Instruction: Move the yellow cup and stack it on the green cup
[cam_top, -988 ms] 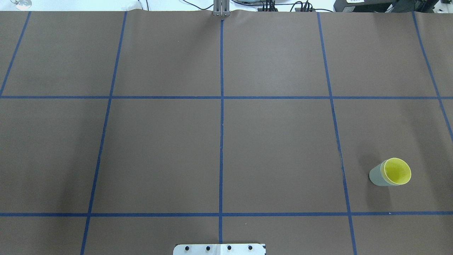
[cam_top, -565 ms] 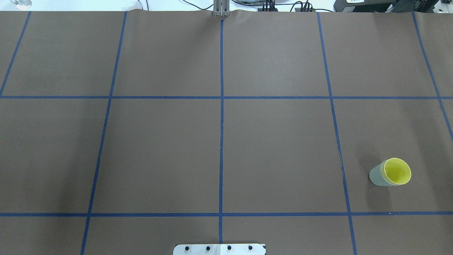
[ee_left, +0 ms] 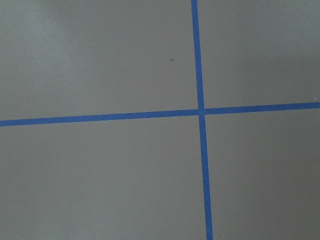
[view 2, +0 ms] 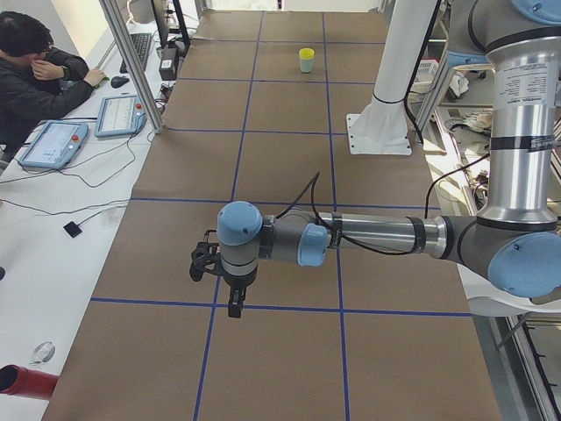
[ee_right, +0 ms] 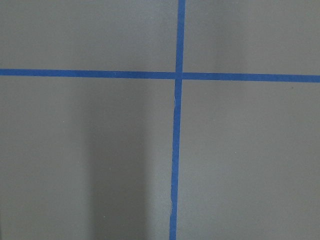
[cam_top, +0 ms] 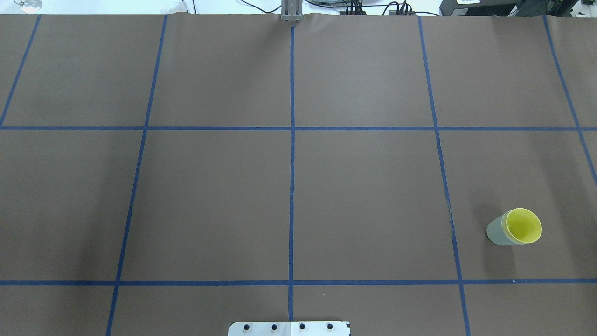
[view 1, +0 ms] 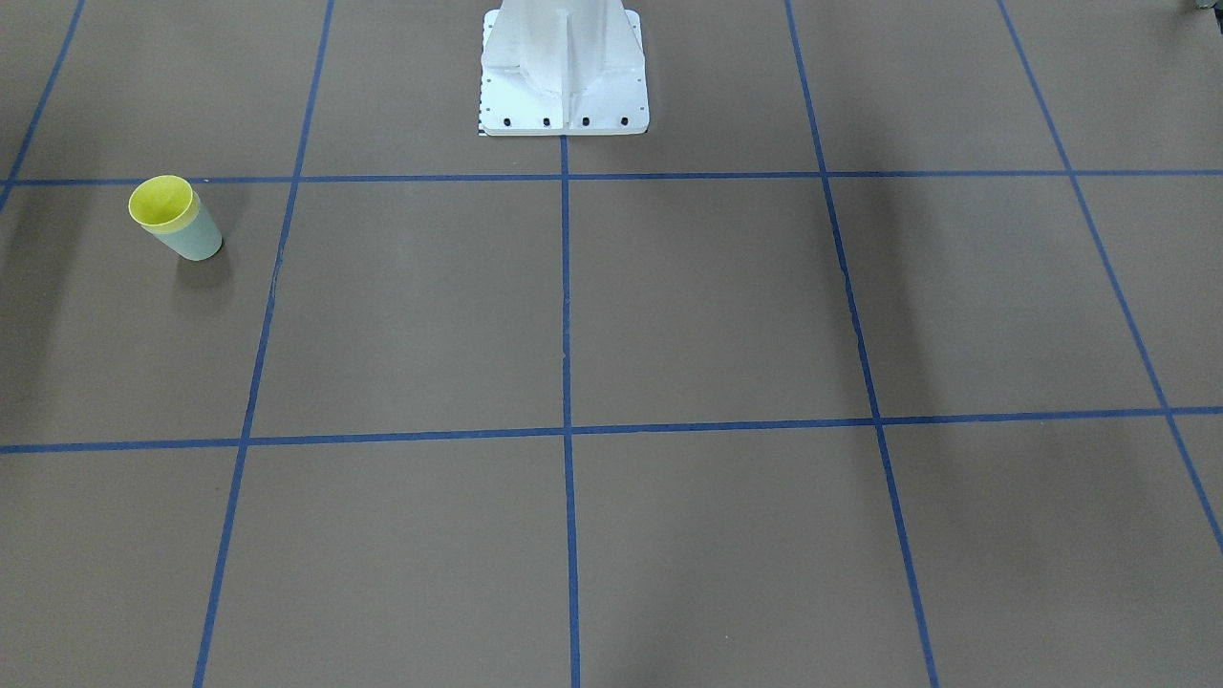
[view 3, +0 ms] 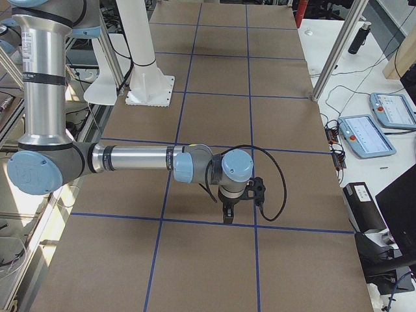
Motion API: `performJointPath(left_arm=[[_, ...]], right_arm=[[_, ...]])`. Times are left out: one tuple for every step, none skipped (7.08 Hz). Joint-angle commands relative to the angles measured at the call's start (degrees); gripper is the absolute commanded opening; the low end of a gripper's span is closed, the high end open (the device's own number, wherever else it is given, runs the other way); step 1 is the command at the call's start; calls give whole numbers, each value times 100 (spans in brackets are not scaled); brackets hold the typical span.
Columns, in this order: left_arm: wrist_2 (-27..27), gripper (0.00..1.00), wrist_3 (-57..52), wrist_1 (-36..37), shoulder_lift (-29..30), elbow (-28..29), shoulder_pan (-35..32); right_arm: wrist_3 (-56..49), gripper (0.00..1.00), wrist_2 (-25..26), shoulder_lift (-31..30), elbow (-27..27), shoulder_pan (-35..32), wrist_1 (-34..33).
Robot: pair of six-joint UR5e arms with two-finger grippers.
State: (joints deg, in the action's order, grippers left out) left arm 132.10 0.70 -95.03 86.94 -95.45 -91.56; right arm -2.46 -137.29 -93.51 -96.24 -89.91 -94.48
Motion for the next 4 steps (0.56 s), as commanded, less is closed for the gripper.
performJointPath(left_arm=[[0,100,0,-7,7,0,7],[0,100,-9,-7,-1,0,-2],[0,100,-26,-7,-1,0,-2],[0,100,-26,-7,-1,0,-2]], right_arm=[[0,100,0,0,0,0,0],[0,100,0,-9,0,0,0],[0,100,0,-9,0,0,0],[-9,100,0,-9,0,0,9]])
